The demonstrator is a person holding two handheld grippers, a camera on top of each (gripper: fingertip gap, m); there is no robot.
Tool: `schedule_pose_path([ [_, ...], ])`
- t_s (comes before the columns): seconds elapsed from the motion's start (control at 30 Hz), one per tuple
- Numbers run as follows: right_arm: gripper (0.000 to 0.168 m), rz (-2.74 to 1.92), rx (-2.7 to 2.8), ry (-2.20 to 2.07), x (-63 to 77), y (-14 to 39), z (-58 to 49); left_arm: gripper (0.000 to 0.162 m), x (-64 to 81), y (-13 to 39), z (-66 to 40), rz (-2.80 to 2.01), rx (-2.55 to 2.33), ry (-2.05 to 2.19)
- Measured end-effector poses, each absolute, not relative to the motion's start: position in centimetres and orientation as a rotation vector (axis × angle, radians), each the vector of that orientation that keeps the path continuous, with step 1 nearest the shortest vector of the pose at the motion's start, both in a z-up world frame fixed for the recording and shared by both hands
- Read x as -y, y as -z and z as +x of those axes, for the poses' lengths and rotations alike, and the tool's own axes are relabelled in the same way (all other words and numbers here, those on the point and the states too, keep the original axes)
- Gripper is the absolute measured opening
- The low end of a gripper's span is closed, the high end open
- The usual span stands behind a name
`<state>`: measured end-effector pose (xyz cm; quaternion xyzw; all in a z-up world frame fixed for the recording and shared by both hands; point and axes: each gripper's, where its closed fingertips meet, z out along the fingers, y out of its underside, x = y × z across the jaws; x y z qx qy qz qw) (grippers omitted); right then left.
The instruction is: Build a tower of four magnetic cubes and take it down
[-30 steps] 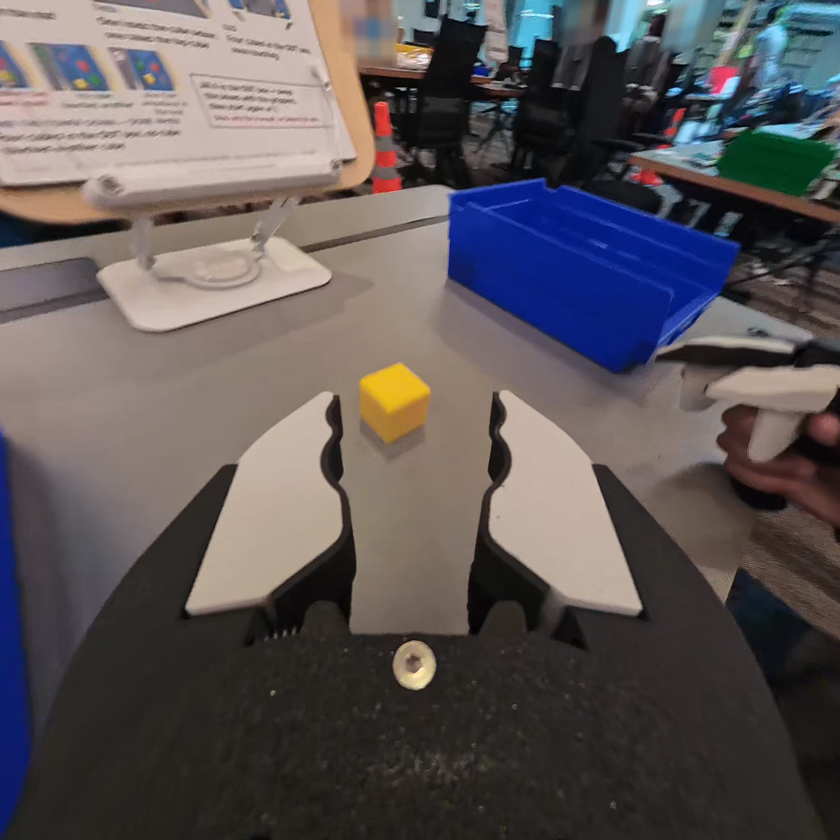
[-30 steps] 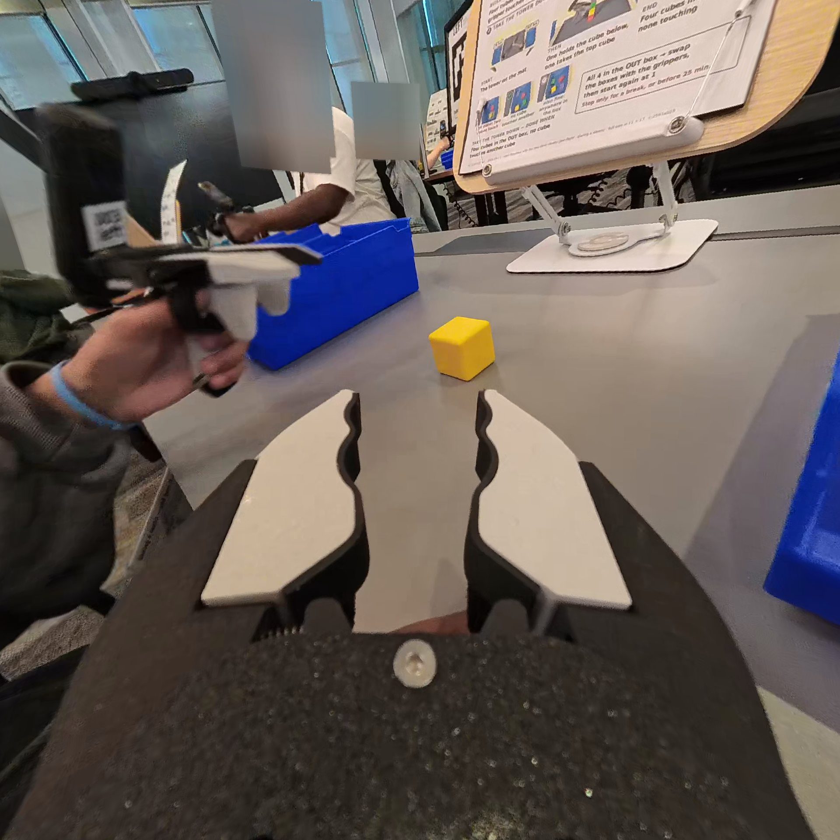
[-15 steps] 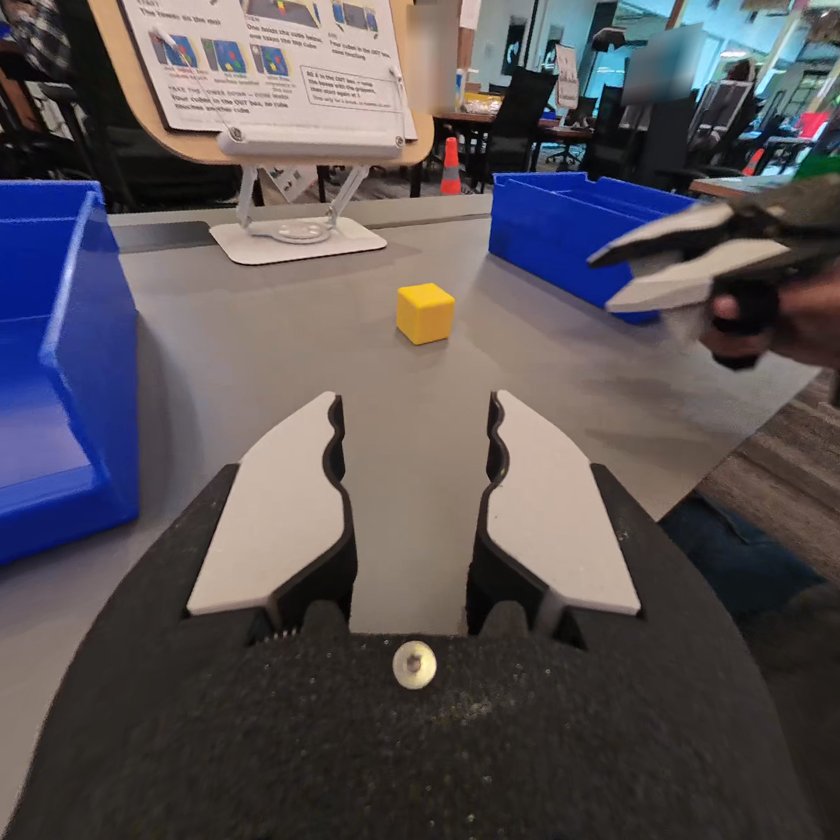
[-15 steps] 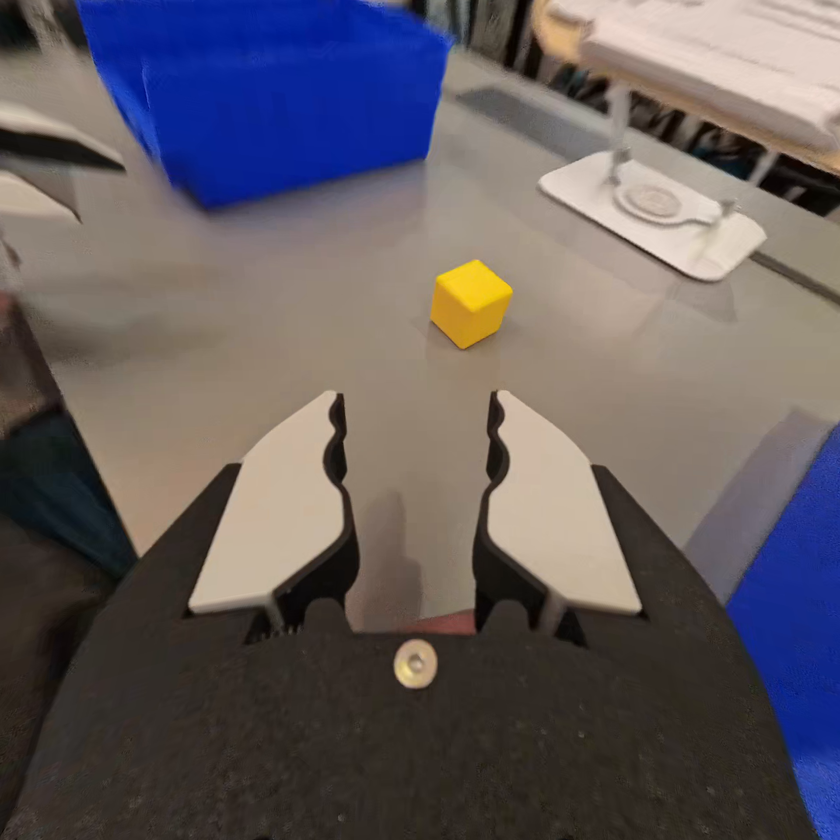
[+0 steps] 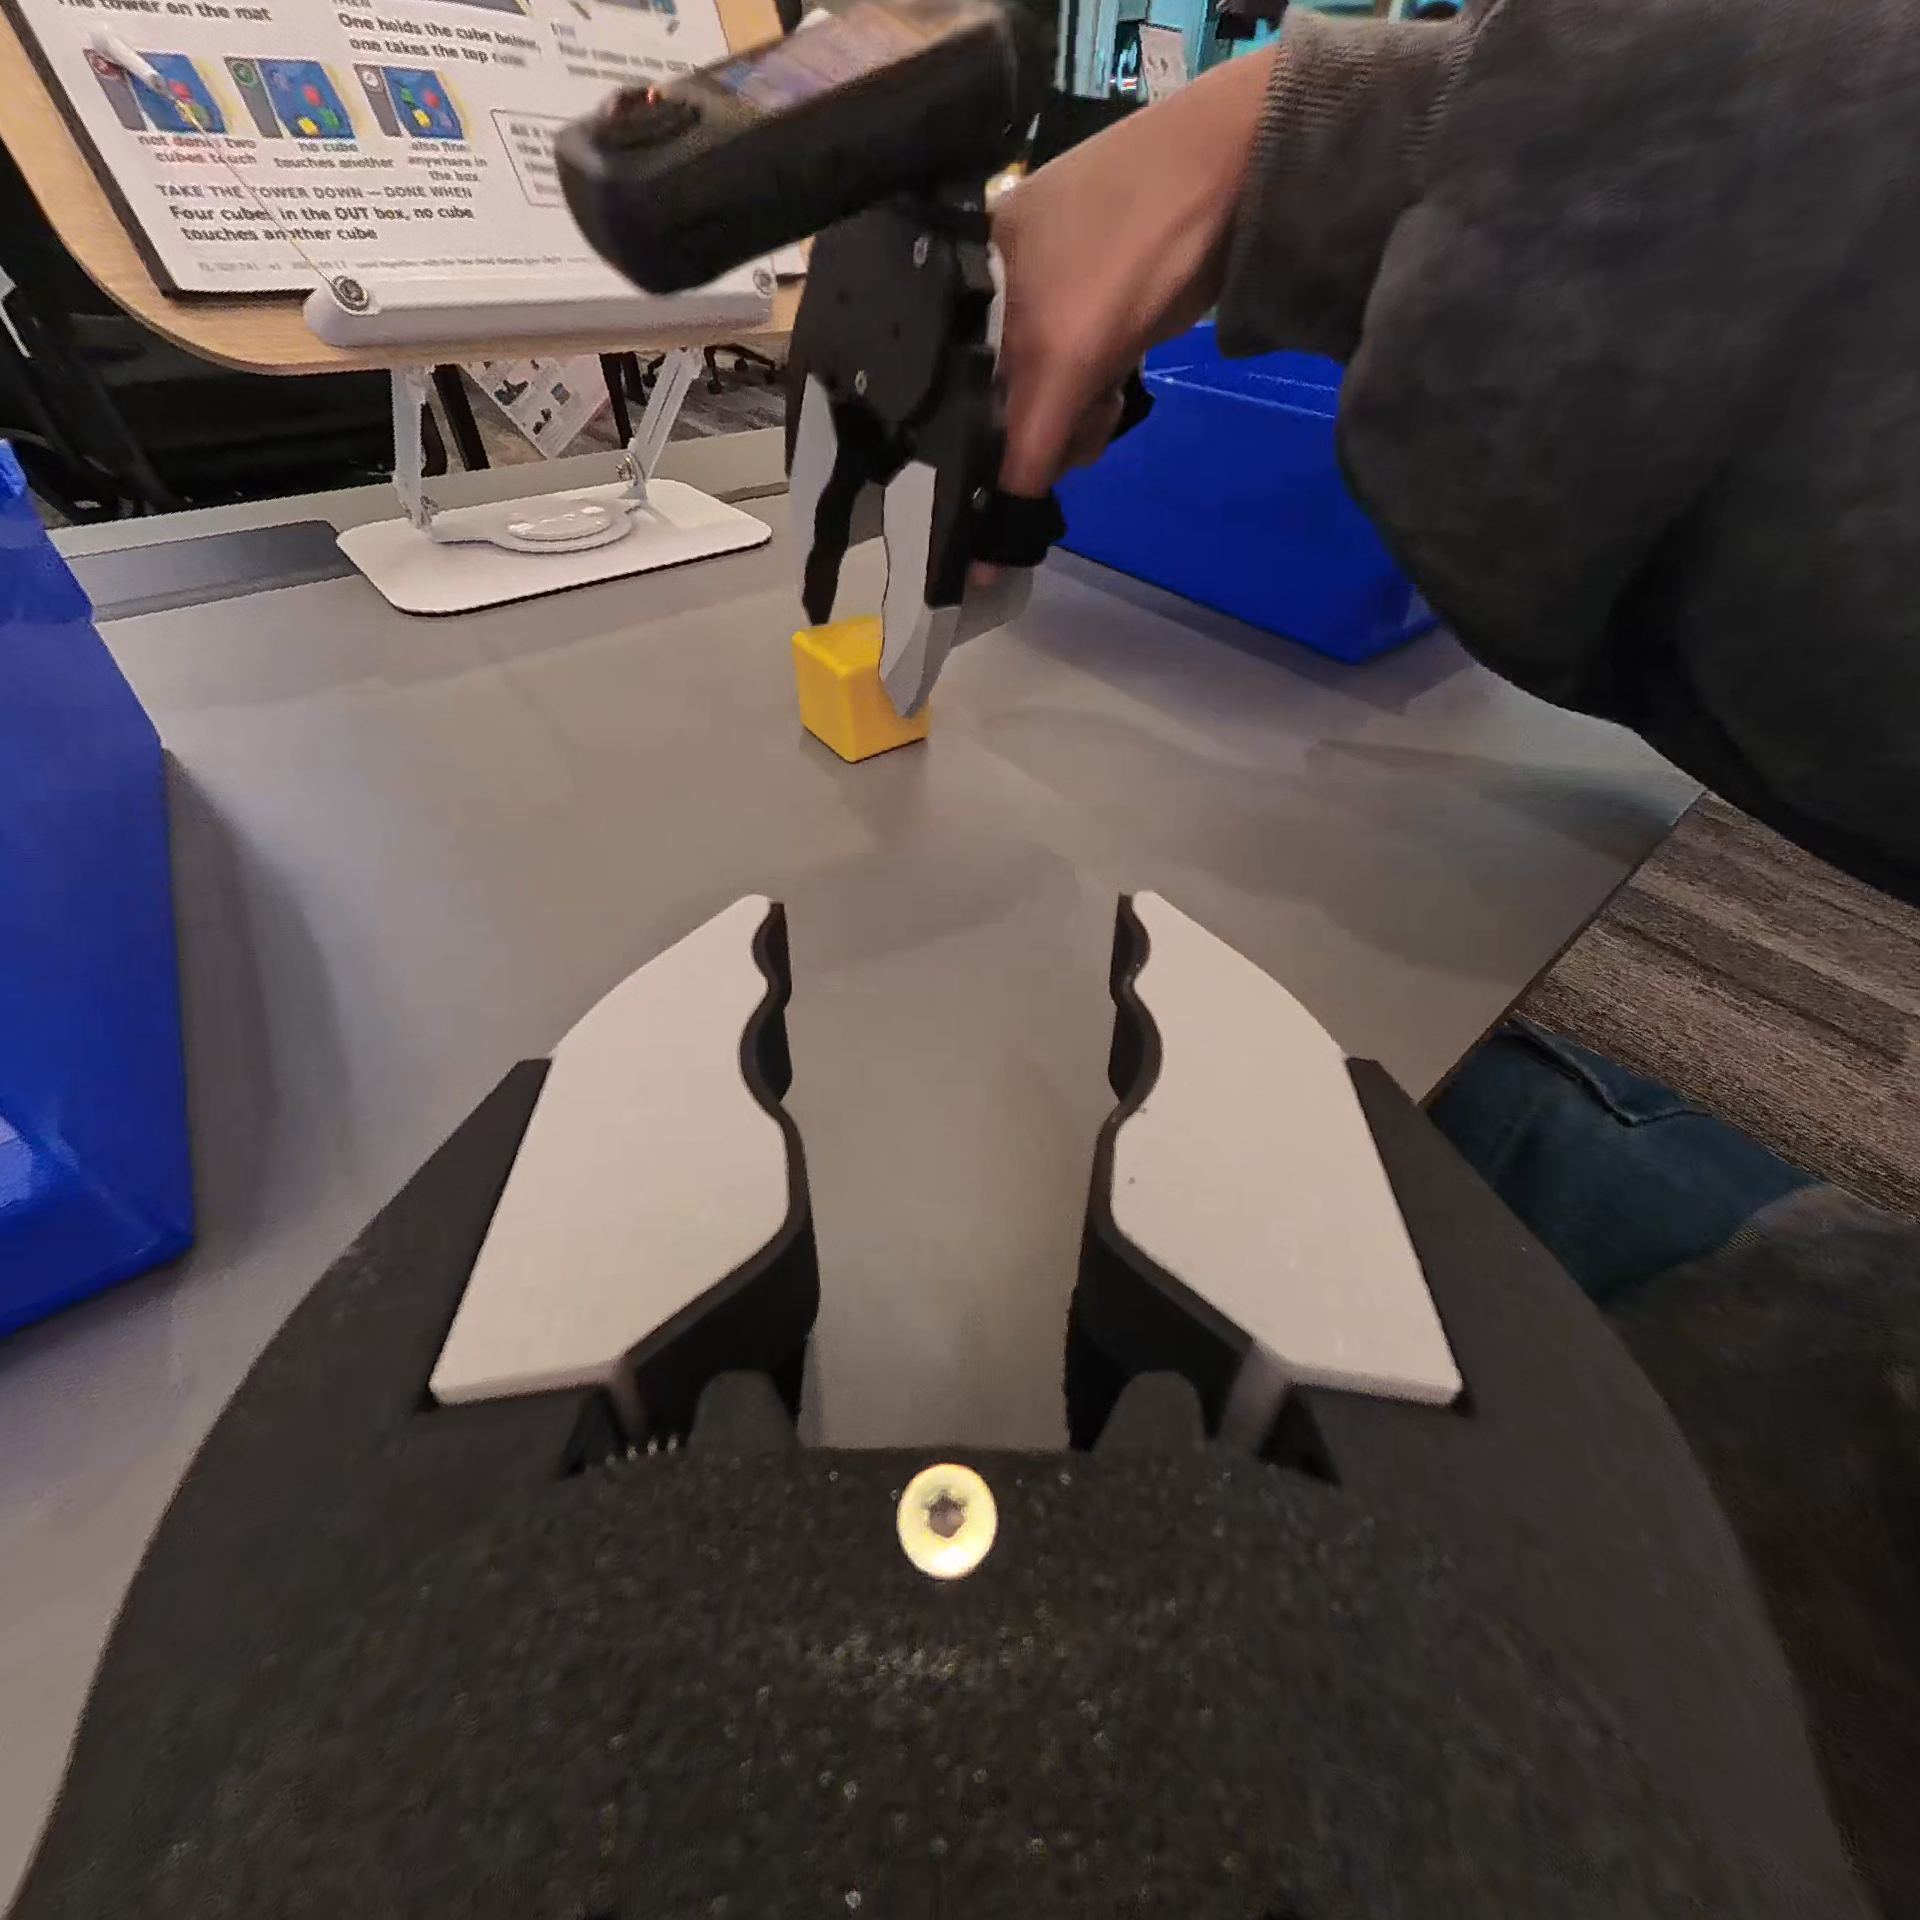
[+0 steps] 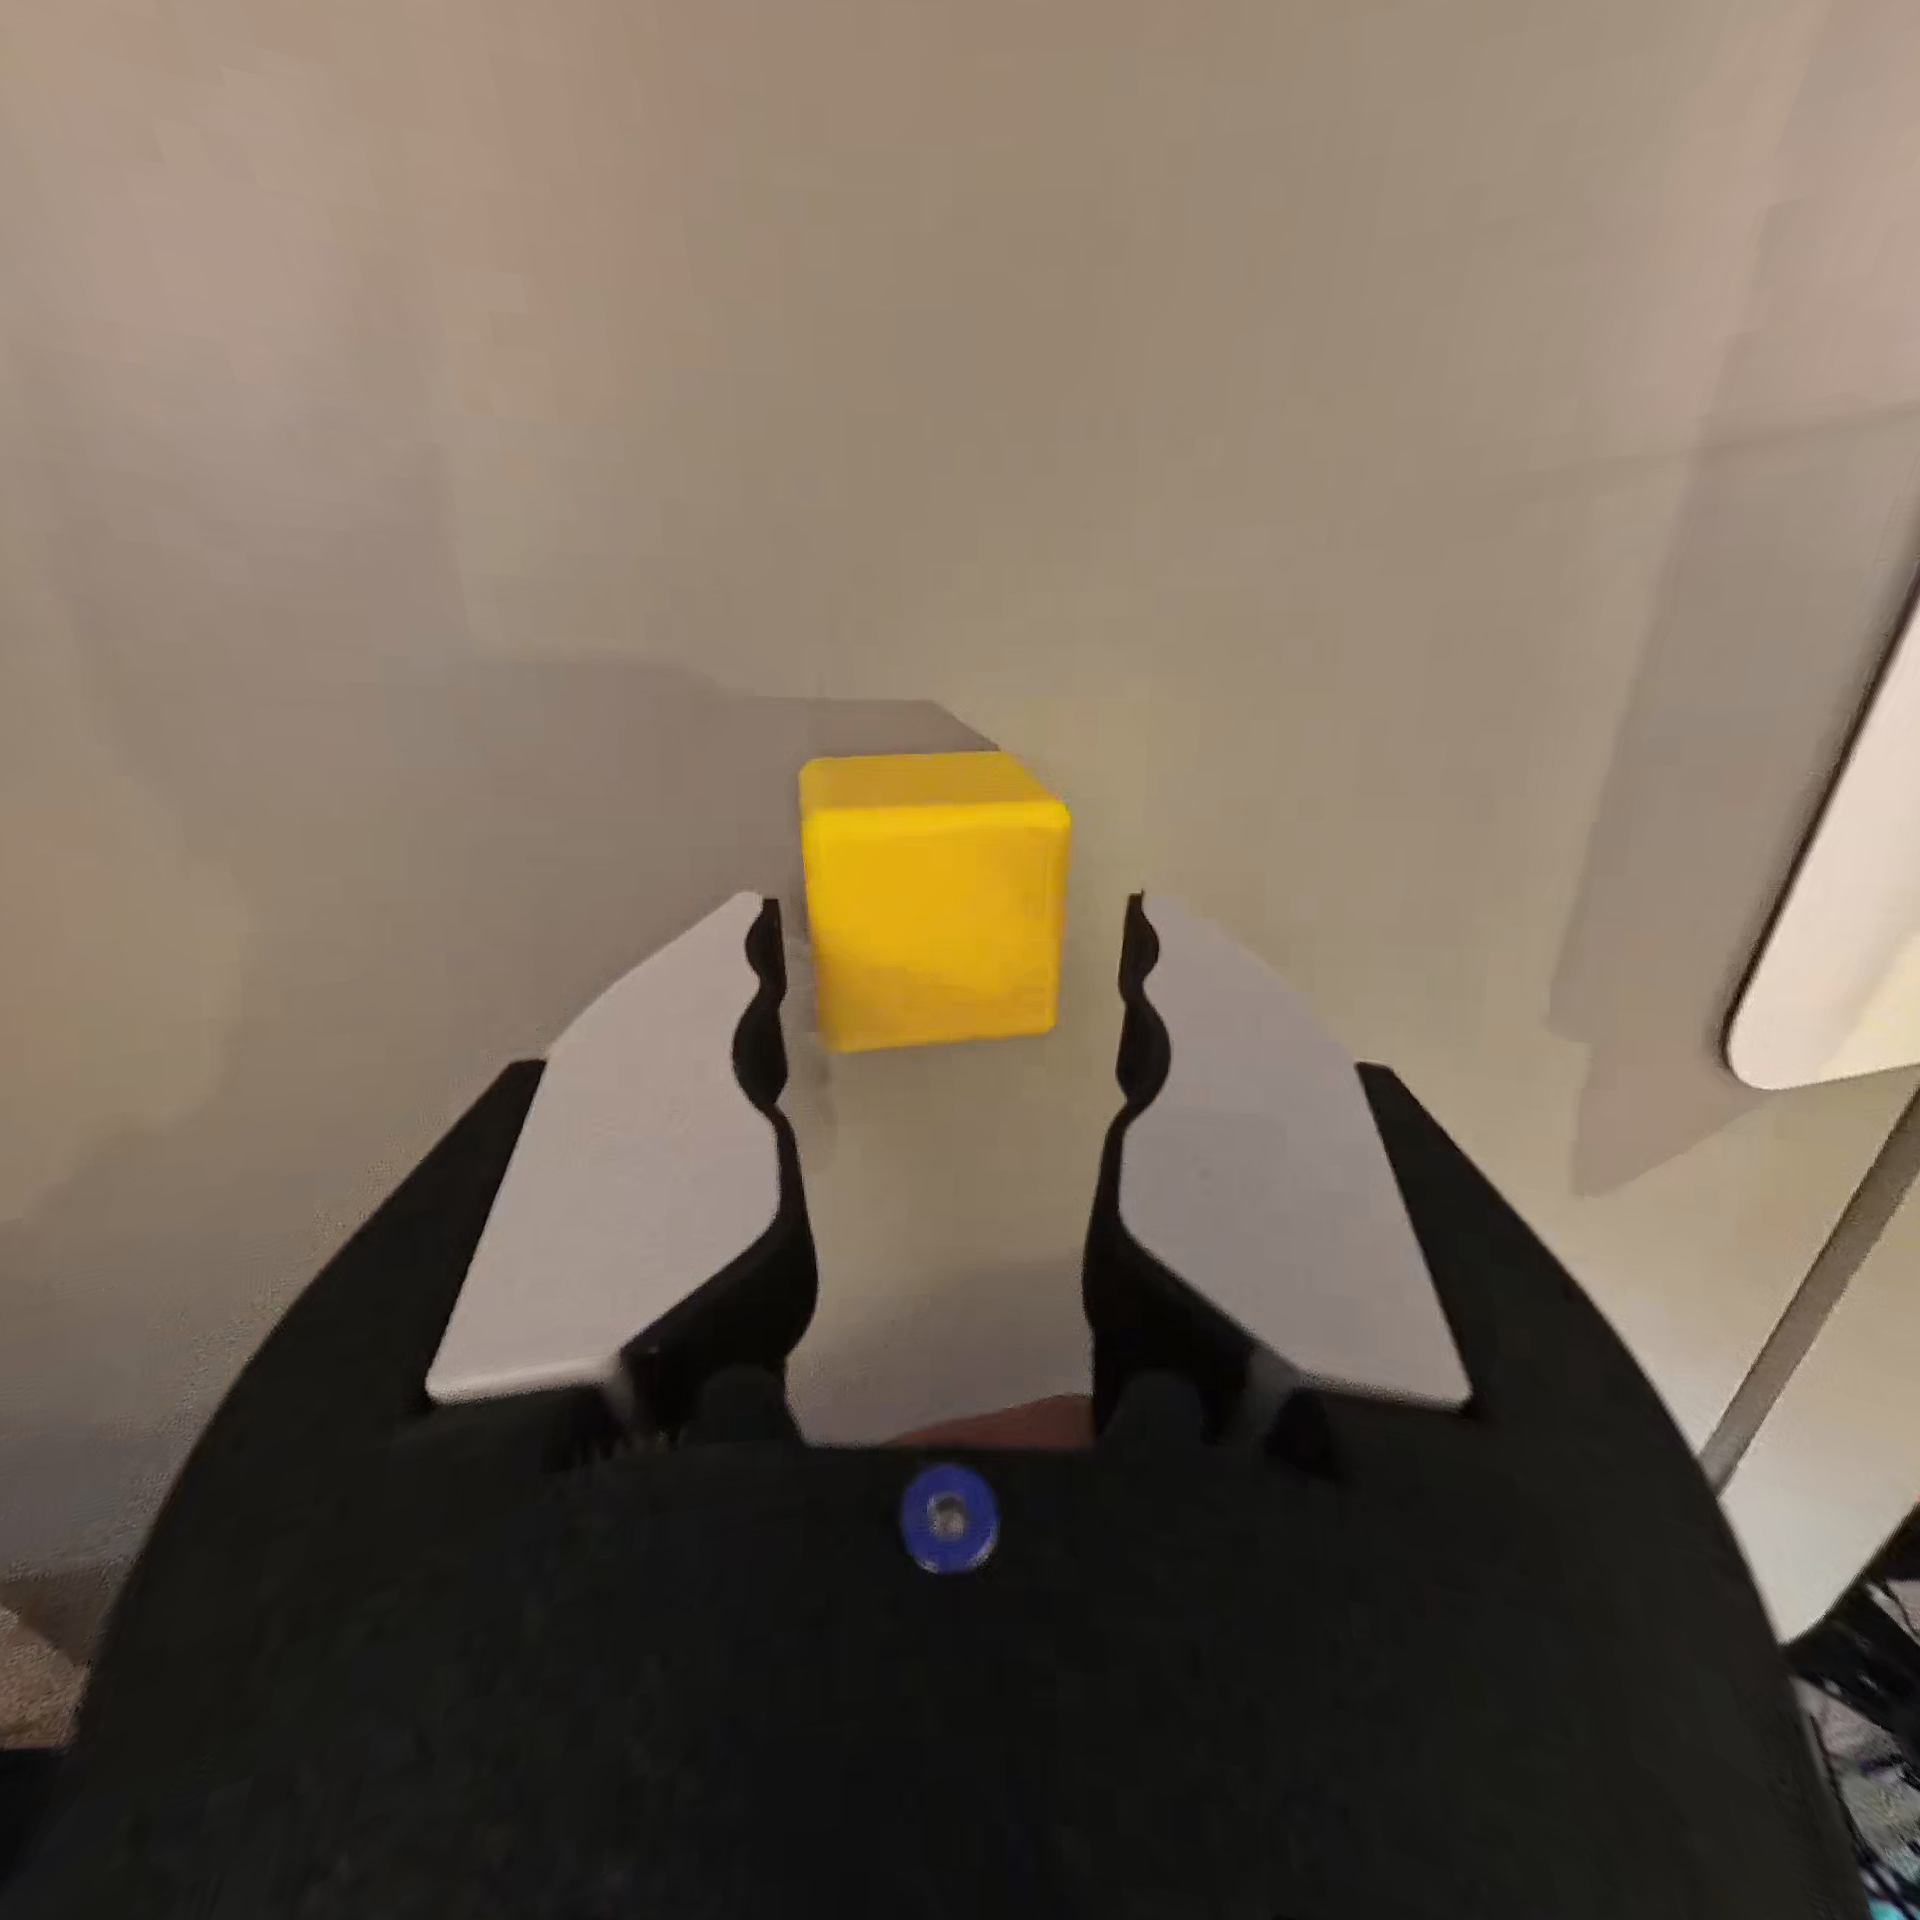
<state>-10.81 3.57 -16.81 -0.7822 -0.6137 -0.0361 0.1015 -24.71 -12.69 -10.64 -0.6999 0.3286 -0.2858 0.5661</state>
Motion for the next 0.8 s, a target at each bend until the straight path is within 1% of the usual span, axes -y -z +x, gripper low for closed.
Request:
schedule_pose_path([
  [0.13, 0.051, -2.340, 1.841, 0.087, -3.8, 18.5, -10.9, 0.059, 12.8, 10.8, -25.2, -1.654, -0.767, 0.679],
  [0.23, 0.051, -2.286, 1.825, 0.014, -3.3, 17.8, -11.9, 0.059, 12.7, 10.8, -25.2, -1.664, -0.762, 0.695],
  [0.33, 0.051, -2.191, 1.760, 0.072, -3.1, 14.2, -11.6, 0.059, 12.8, 11.1, -24.9, -1.673, -0.779, 0.696],
  [0.47, 0.051, -2.057, 1.557, 0.175, -1.8, 5.4, -8.8, 0.059, 13.0, 11.4, -24.3, -1.671, -0.816, 0.668],
  [0.6, 0.051, -2.048, 1.318, 0.304, 0.4, -2.2, -1.3, 0.059, 13.1, 11.9, -23.8, -1.678, -0.856, 0.636],
  [0.7, 0.051, -2.157, 1.122, 0.404, 2.1, -4.4, 6.3, 0.060, 13.2, 12.2, -23.3, -1.682, -0.874, 0.641],
  [0.8, 0.051, -2.301, 0.987, 0.386, 3.9, -2.7, 11.9, 0.060, 13.2, 12.4, -22.9, -1.688, -0.893, 0.634],
])
